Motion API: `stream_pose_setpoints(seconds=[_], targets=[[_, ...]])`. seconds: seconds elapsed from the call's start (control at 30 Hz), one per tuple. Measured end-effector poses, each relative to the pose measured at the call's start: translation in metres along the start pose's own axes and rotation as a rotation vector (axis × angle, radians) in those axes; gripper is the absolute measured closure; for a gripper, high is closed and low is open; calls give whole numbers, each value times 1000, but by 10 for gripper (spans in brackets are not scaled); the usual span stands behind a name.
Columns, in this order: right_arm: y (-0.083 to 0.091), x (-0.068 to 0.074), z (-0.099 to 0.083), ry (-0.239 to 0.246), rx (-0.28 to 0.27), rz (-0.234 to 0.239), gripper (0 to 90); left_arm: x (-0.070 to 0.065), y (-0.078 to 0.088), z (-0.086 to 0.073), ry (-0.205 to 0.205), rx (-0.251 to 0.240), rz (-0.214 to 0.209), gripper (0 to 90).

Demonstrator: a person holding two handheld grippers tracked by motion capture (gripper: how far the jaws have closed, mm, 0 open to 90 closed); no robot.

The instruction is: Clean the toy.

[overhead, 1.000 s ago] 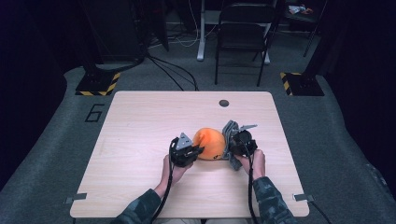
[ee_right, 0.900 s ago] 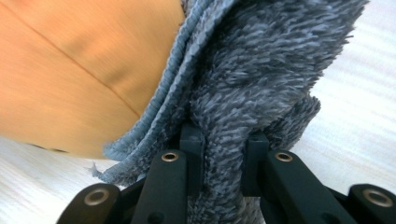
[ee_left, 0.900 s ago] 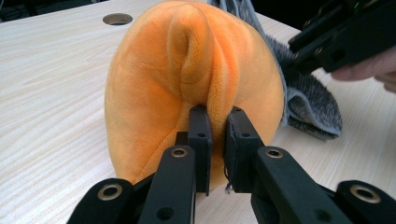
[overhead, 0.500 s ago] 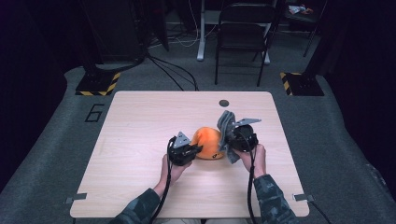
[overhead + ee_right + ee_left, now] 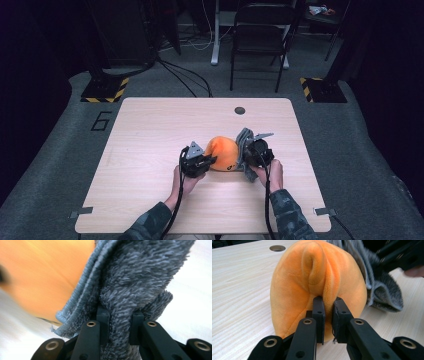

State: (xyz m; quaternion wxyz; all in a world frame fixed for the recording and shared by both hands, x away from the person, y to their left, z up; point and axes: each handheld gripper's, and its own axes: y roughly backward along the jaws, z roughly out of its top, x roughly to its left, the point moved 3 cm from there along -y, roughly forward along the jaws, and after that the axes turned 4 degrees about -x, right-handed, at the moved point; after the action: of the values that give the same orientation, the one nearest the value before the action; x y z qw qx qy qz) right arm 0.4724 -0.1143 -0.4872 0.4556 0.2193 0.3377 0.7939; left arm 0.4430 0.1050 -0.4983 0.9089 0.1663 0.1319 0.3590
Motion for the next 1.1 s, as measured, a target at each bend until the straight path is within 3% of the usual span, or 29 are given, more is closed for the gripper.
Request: stream_pose_setpoints(seconds=[0.13, 0.33, 0.43, 0.5, 0.57, 0.67, 0.77, 0.87, 0.97, 1.1], targets=[[-22, -11, -17, -37, 76, 0, 764, 3, 1, 0, 7, -5, 2, 820], [-17, -10, -14, -16, 89, -16, 760, 3, 1, 0, 12, -9, 3, 818], [-3, -12, -4, -15, 41, -39, 759, 3, 1, 0, 9, -11, -1, 816], [13, -10, 8, -14, -23, -37, 759, 3, 1, 0, 6, -12, 2, 814], [27, -2, 19, 5, -97, -13, 759, 3, 0, 0, 8, -15, 1, 811], [34, 18, 27, 51, -126, 38, 760, 3, 0, 0, 7, -18, 0, 798], [20, 30, 23, 109, -89, 20, 762, 3, 1, 1, 9, -20, -6, 723], [16, 27, 20, 97, -80, 20, 763, 3, 4, 3, -4, -34, 5, 598], [15, 23, 18, 72, -74, 13, 764, 3, 4, 3, -17, -17, 27, 482], [13, 17, 16, 56, -76, 22, 764, 3, -1, -1, -26, 0, 49, 423]])
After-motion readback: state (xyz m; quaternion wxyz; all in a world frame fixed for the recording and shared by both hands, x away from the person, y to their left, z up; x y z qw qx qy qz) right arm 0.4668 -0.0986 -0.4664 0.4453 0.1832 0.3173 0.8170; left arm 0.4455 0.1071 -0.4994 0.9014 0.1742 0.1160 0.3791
